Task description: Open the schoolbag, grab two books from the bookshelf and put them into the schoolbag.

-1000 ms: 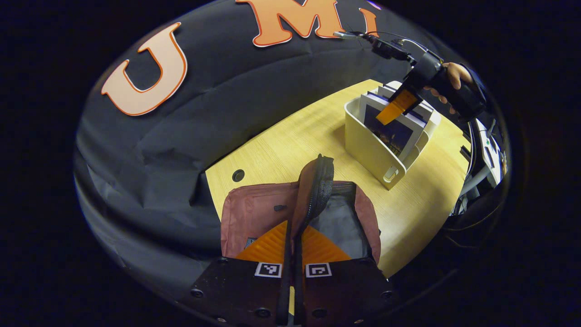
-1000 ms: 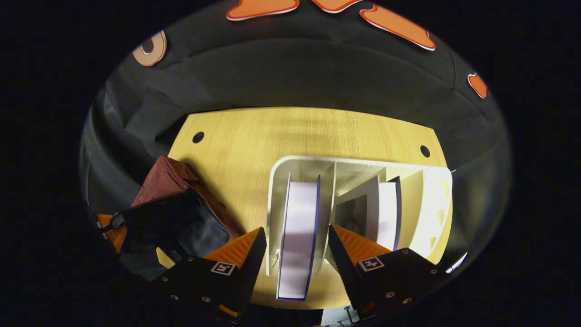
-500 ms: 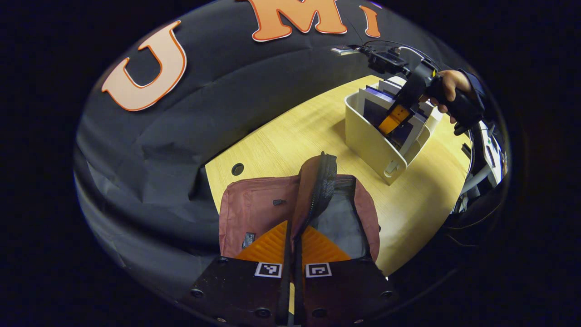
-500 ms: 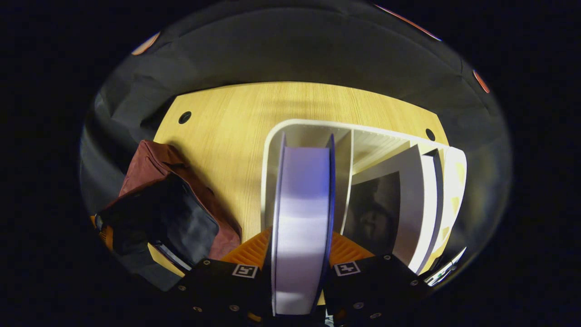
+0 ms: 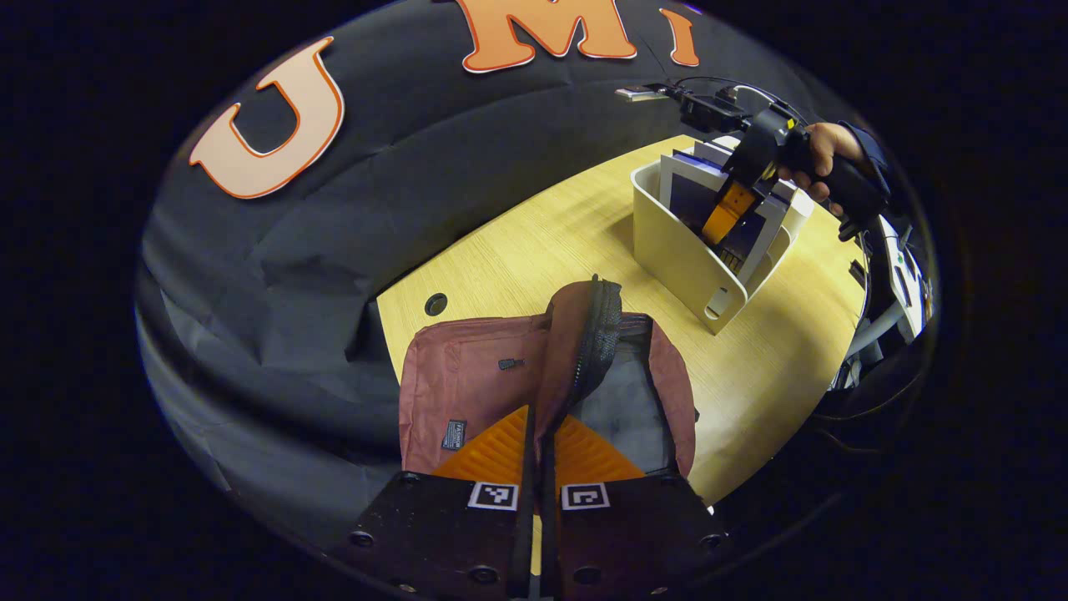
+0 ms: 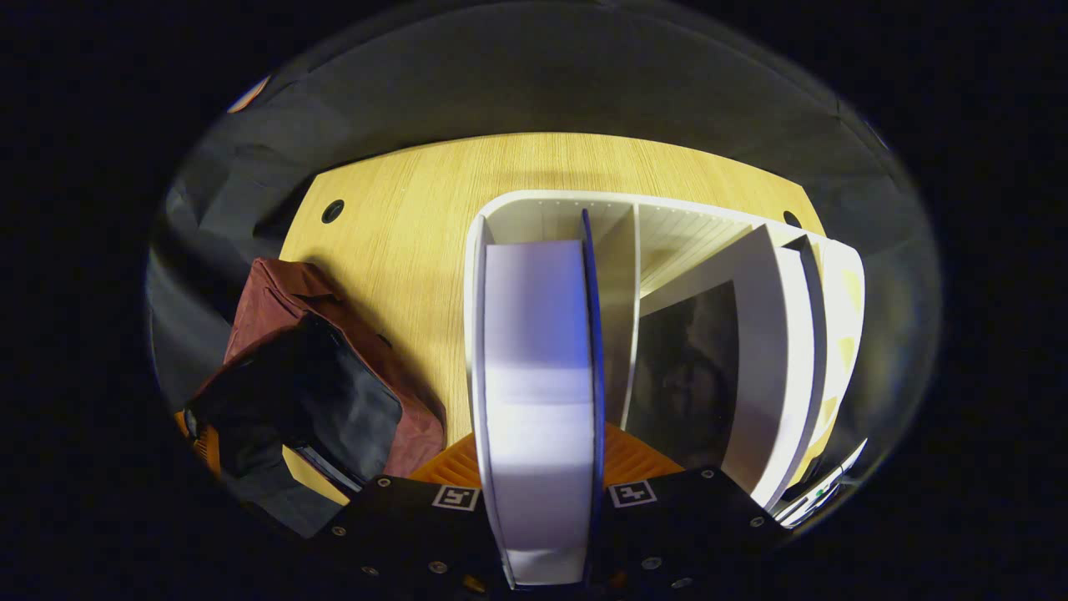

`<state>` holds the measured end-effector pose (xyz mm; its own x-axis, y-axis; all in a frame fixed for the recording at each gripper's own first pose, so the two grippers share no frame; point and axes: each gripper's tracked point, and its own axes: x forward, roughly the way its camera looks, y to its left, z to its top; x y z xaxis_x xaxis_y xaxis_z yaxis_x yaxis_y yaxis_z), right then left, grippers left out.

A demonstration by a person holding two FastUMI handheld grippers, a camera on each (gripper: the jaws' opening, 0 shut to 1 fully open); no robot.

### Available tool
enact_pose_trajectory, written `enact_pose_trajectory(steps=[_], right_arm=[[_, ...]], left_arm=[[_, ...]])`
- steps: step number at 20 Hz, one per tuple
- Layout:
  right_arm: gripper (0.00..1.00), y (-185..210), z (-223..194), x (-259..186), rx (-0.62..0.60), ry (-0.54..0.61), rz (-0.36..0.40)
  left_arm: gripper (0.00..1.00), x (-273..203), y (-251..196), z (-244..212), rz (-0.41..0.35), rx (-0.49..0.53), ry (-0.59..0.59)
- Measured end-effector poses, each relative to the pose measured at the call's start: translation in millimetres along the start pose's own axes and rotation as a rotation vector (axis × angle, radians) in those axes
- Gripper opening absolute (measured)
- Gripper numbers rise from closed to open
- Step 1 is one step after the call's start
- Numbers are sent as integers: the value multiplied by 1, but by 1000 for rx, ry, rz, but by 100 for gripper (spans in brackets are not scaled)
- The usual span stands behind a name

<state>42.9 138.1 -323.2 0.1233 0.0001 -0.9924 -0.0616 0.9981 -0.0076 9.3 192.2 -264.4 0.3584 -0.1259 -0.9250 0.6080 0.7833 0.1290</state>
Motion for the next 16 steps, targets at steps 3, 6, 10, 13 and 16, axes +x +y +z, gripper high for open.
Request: enact_pose_trajectory(steps=[3,6,10,13,16], right_arm=[[41,-6,3,-21,25,-24,21],[41,-20,7,-48,52,-63,28],[41,-33,3,-80,80,-97,55],[41,-39,-4,-103,70,-108,75],[41,-35,-10,-128,74,-117,122]], left_arm=[[5,1,-2,-1,-3,6,-4],[5,0,-2,-1,-6,12,-2],[5,1,-6,0,-7,27,3],[5,3,-10,-1,-9,31,6],[5,3,-13,-3,-11,34,13]])
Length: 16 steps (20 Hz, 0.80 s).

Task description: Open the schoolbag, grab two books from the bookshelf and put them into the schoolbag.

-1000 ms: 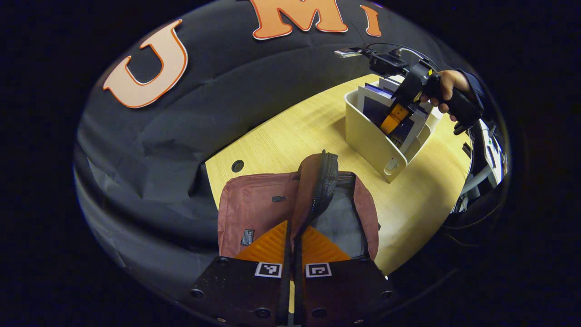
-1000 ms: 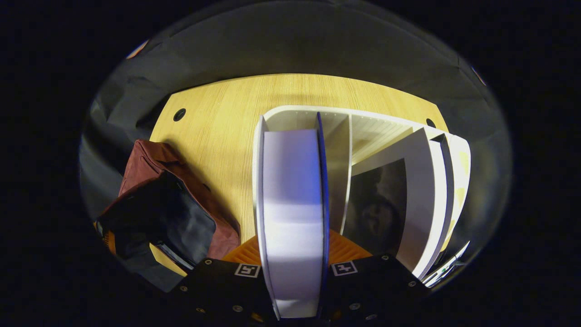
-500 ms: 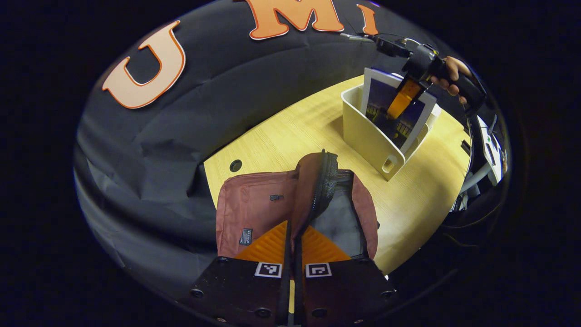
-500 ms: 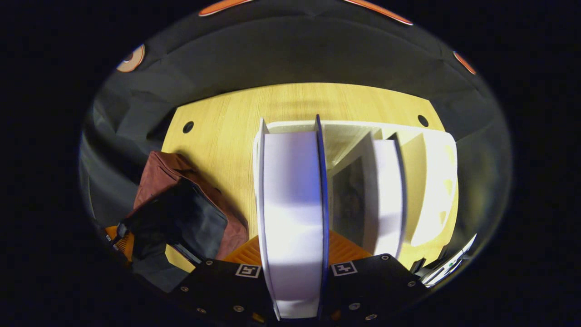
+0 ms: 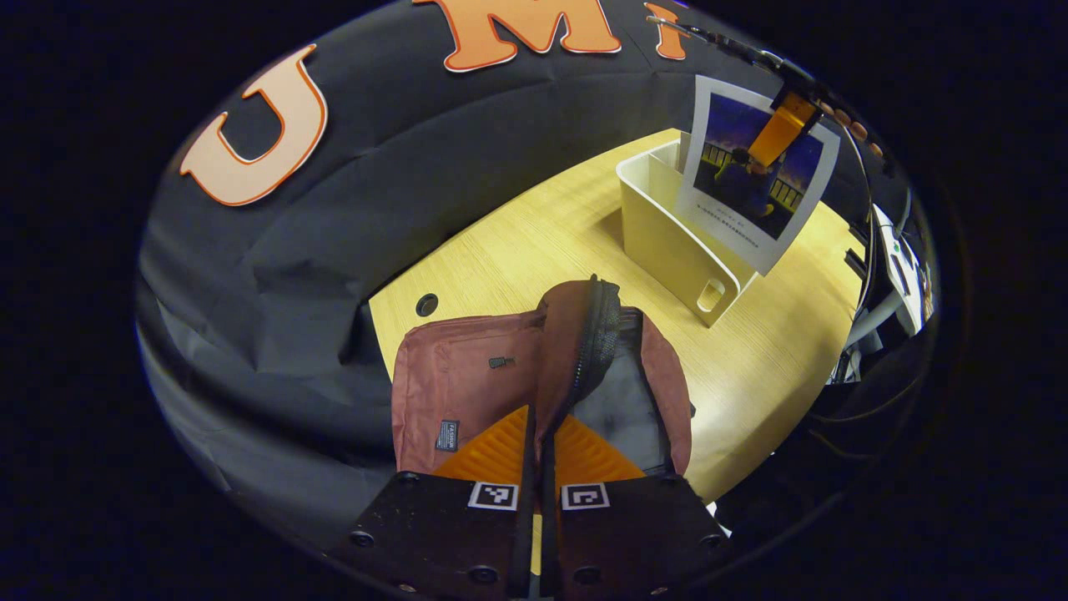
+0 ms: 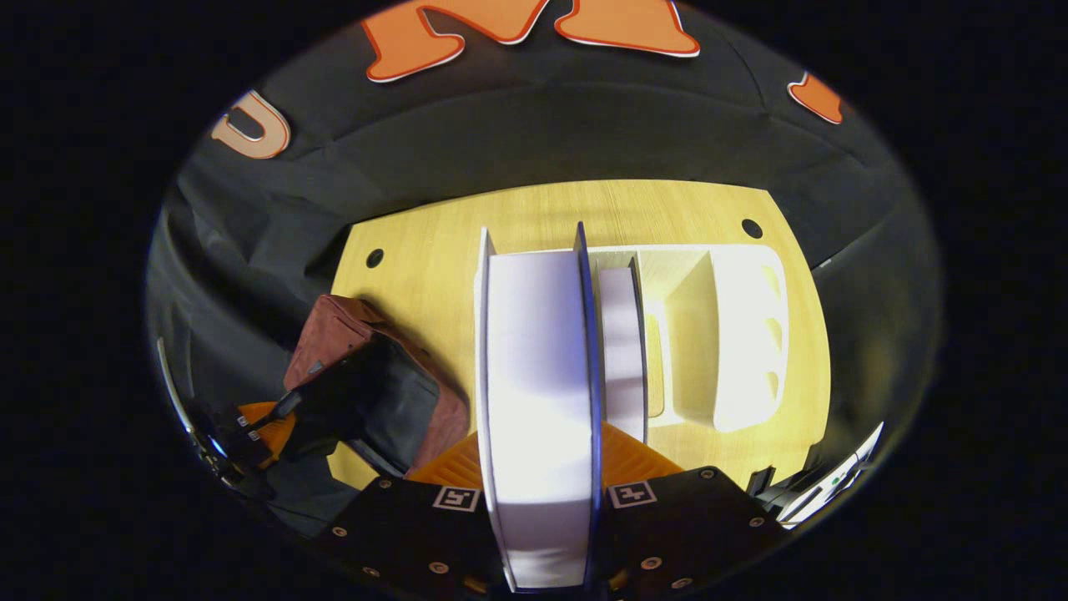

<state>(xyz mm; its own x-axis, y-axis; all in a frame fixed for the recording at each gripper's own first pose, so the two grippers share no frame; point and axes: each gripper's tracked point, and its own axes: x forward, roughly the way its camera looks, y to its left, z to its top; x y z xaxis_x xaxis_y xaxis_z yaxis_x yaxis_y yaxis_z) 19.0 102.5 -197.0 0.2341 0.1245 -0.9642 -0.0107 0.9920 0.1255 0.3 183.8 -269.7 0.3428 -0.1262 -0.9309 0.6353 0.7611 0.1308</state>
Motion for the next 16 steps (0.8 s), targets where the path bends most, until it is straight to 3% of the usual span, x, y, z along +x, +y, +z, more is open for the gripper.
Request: enact_pose_trajectory(steps=[16], right_arm=[[41,-63,17,-165,83,-213,-50]], left_arm=[[5,2,-3,-2,-16,-5,2]])
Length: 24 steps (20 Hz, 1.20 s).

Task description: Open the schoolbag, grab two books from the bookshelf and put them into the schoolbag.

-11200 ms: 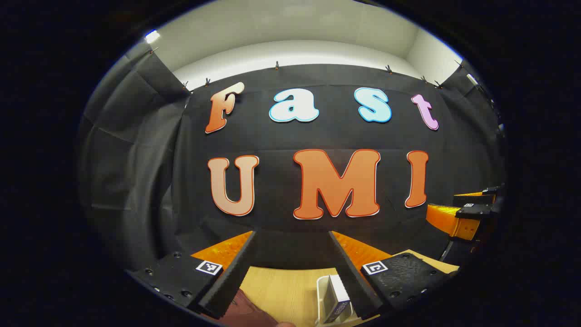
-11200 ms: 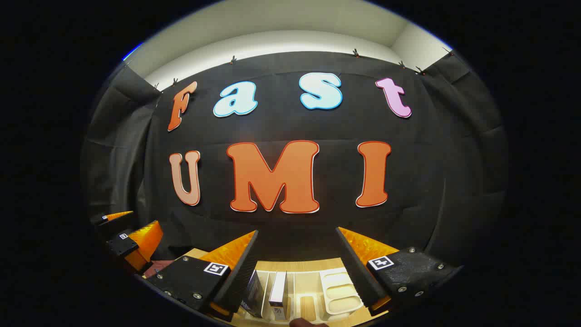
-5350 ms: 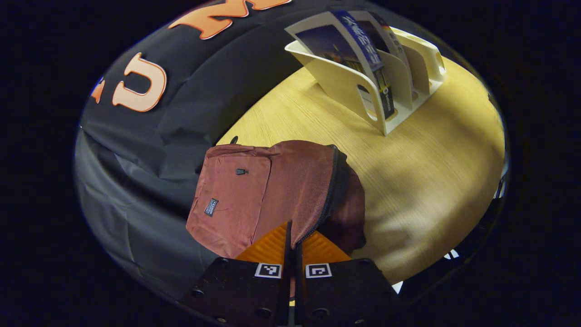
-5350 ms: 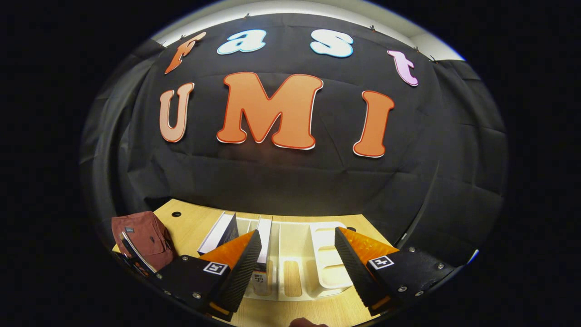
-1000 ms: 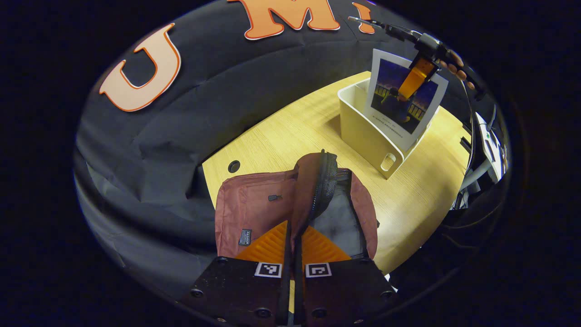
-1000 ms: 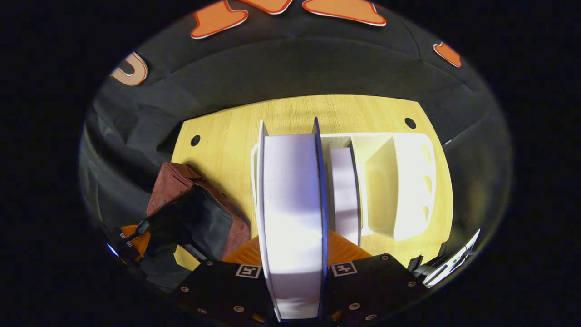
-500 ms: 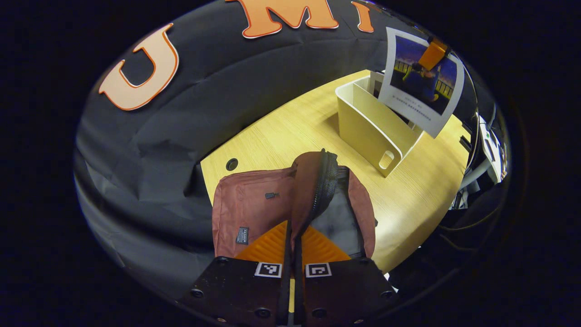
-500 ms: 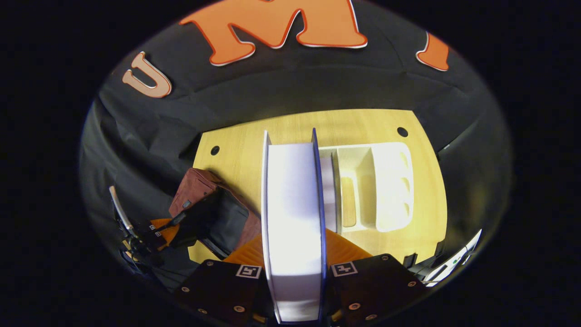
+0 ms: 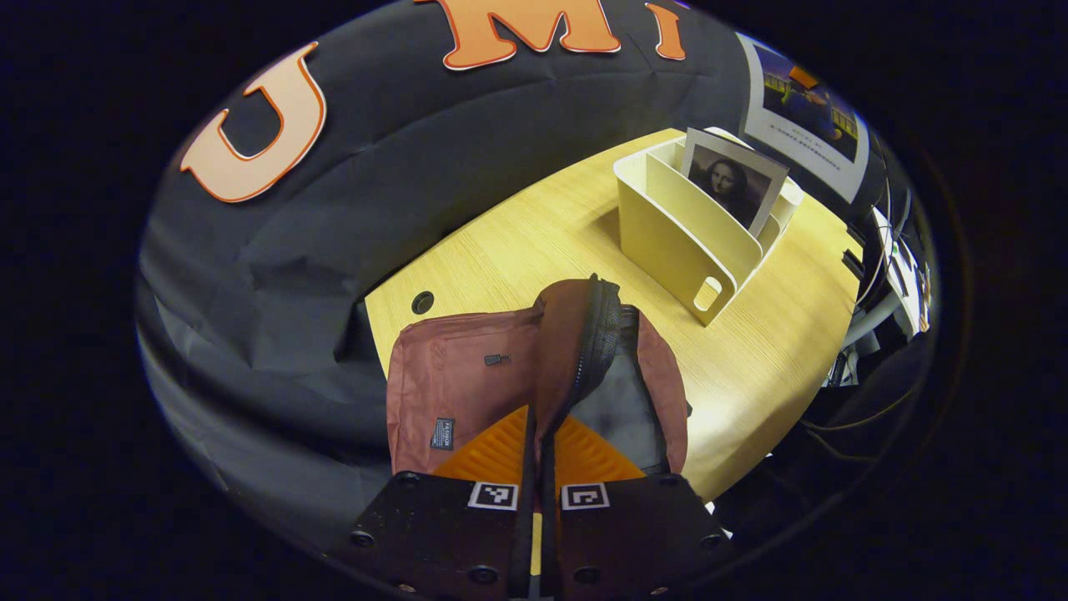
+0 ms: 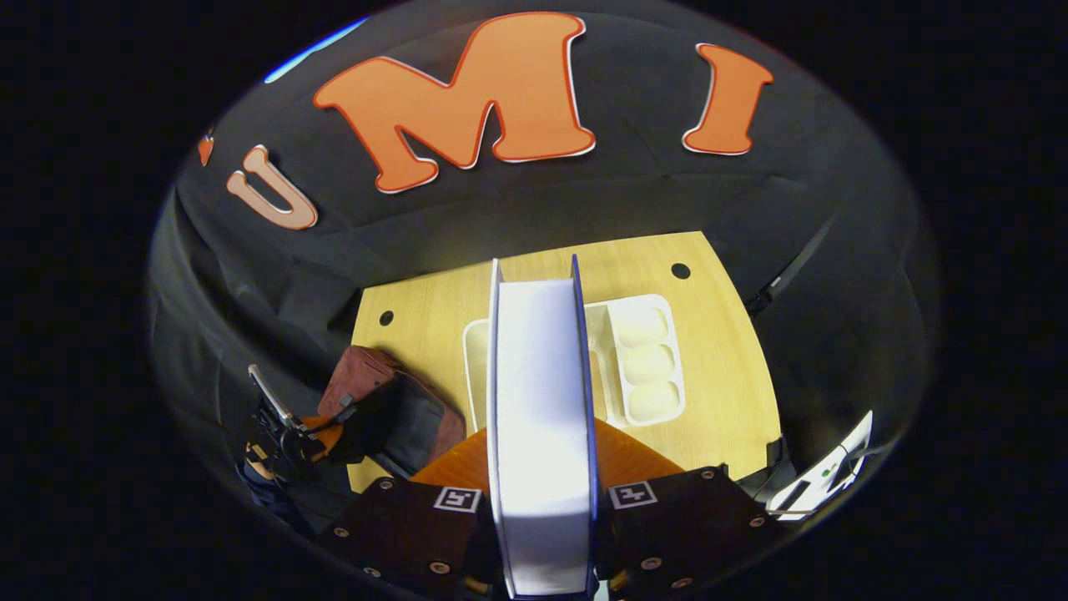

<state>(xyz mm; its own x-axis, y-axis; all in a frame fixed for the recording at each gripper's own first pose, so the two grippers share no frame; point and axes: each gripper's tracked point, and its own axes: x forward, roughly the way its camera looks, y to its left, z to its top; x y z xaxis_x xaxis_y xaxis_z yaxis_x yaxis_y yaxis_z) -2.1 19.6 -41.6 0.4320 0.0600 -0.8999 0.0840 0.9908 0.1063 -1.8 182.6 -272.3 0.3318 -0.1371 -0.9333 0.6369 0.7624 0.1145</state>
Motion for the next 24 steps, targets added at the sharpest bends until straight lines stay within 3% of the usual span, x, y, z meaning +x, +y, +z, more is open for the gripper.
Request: enact_pose_trajectory(steps=[6,10,24], right_arm=[[41,-7,-1,-34,-4,-57,-4],[41,-6,-15,-34,-23,-76,-11],[41,95,-85,38,14,-1,288]], left_arm=[[5,1,-3,-1,-6,5,-1],[5,1,-3,0,-5,4,1],[5,-4,-7,-5,-5,-43,3]])
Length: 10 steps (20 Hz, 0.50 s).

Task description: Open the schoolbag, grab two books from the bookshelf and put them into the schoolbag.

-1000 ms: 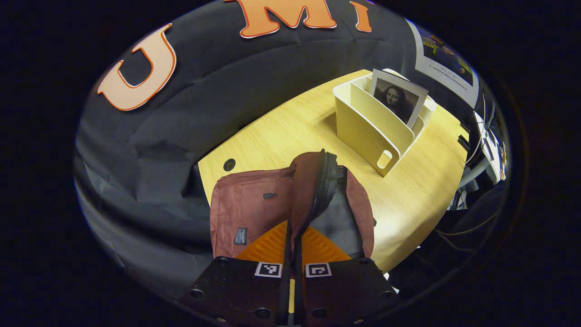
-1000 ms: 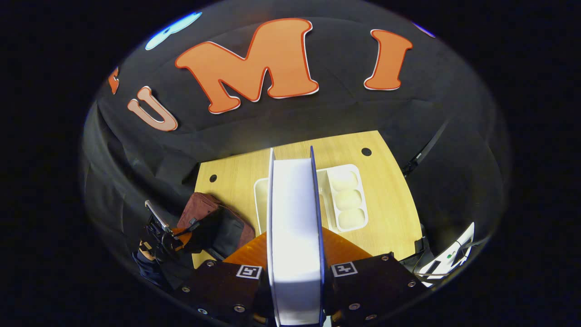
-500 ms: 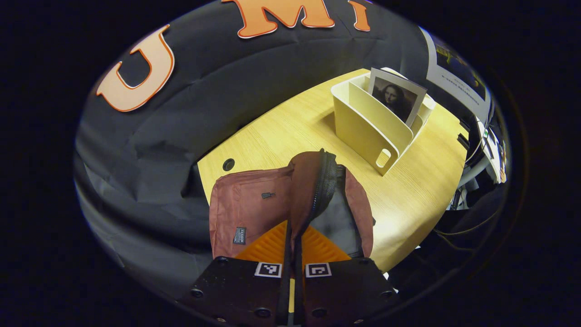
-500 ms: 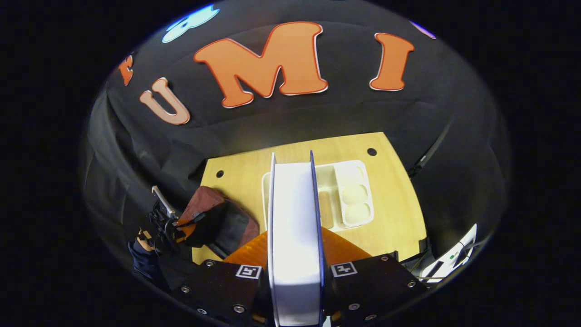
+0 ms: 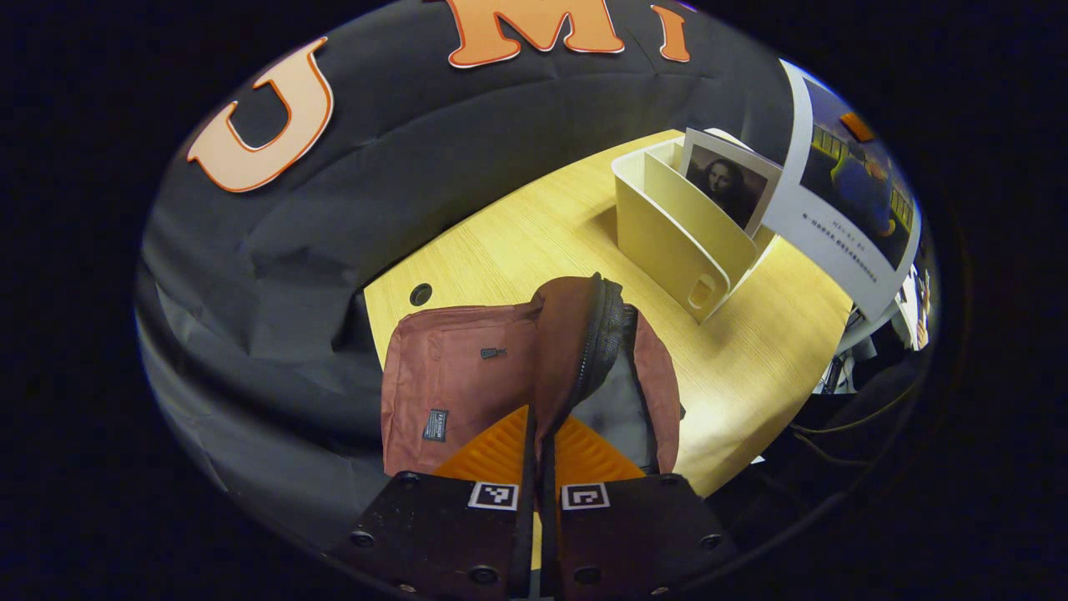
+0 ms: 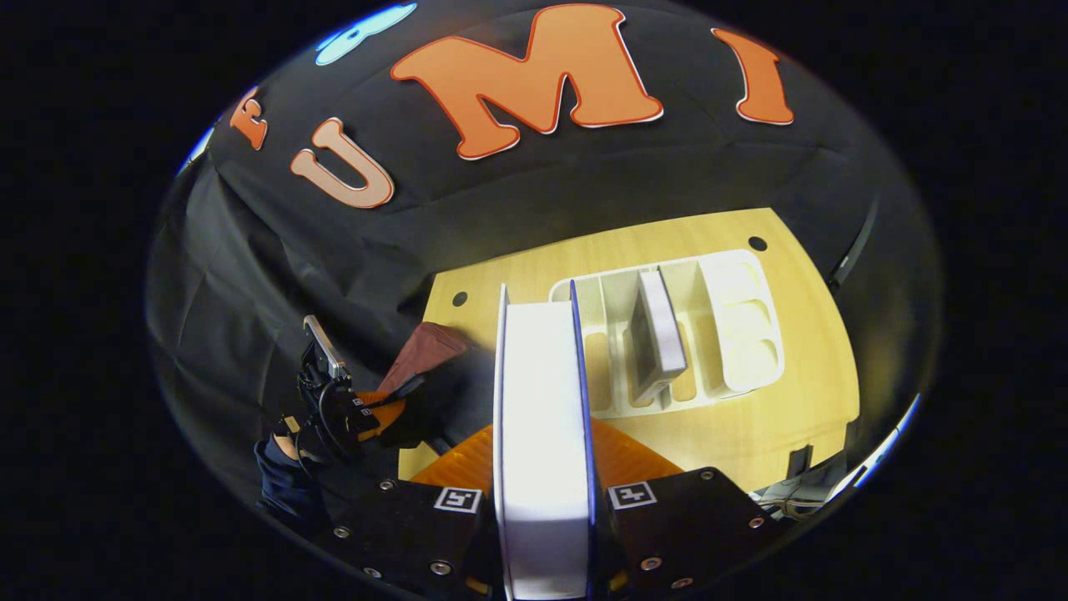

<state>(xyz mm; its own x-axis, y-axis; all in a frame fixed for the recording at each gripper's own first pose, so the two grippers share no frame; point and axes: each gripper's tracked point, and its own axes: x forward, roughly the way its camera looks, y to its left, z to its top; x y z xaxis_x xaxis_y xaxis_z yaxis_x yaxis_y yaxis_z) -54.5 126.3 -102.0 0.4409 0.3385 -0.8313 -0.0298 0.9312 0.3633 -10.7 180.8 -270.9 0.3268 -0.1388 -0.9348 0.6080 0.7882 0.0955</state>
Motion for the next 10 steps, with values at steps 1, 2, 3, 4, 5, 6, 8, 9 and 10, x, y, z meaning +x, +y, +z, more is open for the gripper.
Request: enact_pose_trajectory(steps=[1,2,3,4,5,6,8,9,10], right_arm=[[40,6,-3,7,13,1,27],[40,15,-7,13,26,-1,59],[40,21,-10,20,44,-6,88],[40,27,-14,30,58,-4,115],[41,32,-18,40,80,-2,139],[40,40,-23,49,99,0,171],[40,57,-30,71,148,-3,247],[40,63,-33,80,170,-11,273],[40,65,-36,91,187,-20,284]], left_arm=[[5,0,1,1,2,-9,-2],[5,0,1,2,2,-19,-3],[5,0,2,2,5,-34,-10],[5,1,0,3,-4,-52,-11],[5,-1,-2,2,-14,-69,-15],[5,-1,-4,2,-20,-81,-19],[5,-1,-5,1,-23,-104,-23],[5,-1,-6,-2,-26,-115,-24],[5,-2,-5,-2,-29,-128,-28]])
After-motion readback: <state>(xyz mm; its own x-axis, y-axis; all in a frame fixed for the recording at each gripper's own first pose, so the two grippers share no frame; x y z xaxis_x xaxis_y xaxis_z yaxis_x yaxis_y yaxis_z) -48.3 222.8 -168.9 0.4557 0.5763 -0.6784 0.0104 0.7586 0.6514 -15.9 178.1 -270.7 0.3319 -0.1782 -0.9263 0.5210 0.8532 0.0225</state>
